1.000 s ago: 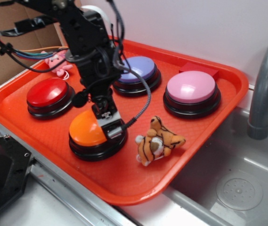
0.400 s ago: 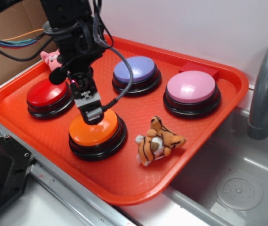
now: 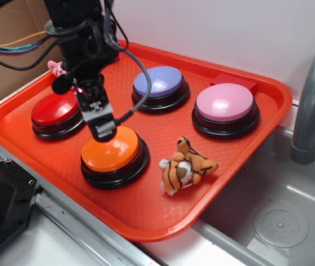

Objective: Push the orange button.

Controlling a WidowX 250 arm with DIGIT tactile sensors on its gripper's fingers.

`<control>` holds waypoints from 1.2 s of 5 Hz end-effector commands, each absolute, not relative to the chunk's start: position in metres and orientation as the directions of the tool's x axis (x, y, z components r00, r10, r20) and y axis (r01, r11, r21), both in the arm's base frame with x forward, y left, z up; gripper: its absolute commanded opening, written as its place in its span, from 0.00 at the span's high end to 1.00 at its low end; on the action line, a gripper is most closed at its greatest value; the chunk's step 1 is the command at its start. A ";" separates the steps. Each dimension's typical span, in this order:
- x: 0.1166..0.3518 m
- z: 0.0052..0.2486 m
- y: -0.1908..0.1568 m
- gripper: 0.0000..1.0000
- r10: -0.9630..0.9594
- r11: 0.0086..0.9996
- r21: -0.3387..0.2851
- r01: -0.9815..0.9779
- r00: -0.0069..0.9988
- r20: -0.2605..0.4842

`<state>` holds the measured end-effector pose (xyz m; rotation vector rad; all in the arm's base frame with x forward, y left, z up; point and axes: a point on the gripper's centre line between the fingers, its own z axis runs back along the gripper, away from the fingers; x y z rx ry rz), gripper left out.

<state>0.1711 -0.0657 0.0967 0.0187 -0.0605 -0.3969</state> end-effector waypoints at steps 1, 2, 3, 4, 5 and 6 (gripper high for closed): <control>0.175 0.122 -0.072 0.00 -0.403 0.915 0.026 0.402 0.914 0.053; 0.175 0.126 -0.072 0.00 -0.403 0.915 0.012 0.403 0.913 0.061; 0.176 0.129 -0.072 0.00 -0.401 0.916 0.003 0.402 0.914 0.062; 0.176 0.132 -0.072 0.00 -0.402 0.915 0.009 0.402 0.913 0.064; 0.176 0.136 -0.074 0.00 -0.405 0.914 0.014 0.405 0.912 0.068; 0.175 0.144 -0.076 0.00 -0.410 0.912 0.031 0.408 0.909 0.072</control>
